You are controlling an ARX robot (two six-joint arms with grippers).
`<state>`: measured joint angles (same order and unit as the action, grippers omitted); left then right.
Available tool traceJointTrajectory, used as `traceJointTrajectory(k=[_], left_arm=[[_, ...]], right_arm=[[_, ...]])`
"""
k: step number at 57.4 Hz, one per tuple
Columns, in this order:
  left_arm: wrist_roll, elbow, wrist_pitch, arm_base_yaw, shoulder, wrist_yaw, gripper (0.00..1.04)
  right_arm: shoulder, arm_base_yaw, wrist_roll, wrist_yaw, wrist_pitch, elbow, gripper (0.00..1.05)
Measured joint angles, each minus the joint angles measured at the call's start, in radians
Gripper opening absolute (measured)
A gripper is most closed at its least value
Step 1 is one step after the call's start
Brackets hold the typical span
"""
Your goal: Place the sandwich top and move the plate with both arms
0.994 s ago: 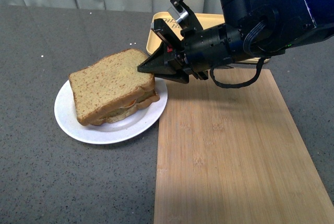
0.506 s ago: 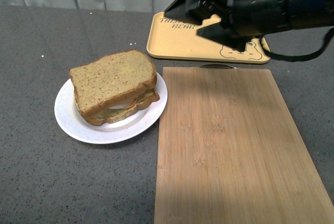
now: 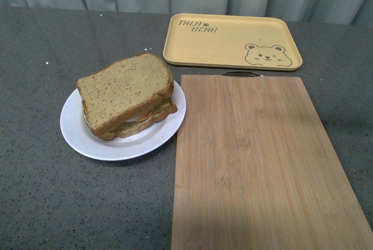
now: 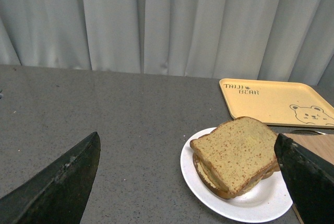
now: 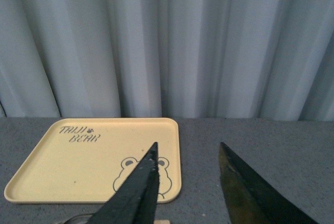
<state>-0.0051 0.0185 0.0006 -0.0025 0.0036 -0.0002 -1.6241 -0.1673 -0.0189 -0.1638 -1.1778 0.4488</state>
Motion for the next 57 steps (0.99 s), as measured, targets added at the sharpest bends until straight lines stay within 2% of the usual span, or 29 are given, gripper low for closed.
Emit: traceJointTrajectory(k=[10,32,37,57], left_arm=[[0.000,0.000,0.000,0.000,0.000,0.000,0.98],[0.000,0.000,0.000,0.000,0.000,0.000,0.98],[0.000,0.000,0.000,0.000,0.000,0.000,0.98],[0.000,0.000,0.000,0.000,0.000,0.000,0.98]], right_arm=[[0.125,0.039,0.015,0.035,0.005,-0.140,0.00],[0.405,0.094,0.016,0.092,0.110,-0.315,0.01],[0.471,0.139,0.016,0.154,0.151,-0.343,0.01],[0.725,0.165,0.016,0.162,0.333,-0.413,0.01]])
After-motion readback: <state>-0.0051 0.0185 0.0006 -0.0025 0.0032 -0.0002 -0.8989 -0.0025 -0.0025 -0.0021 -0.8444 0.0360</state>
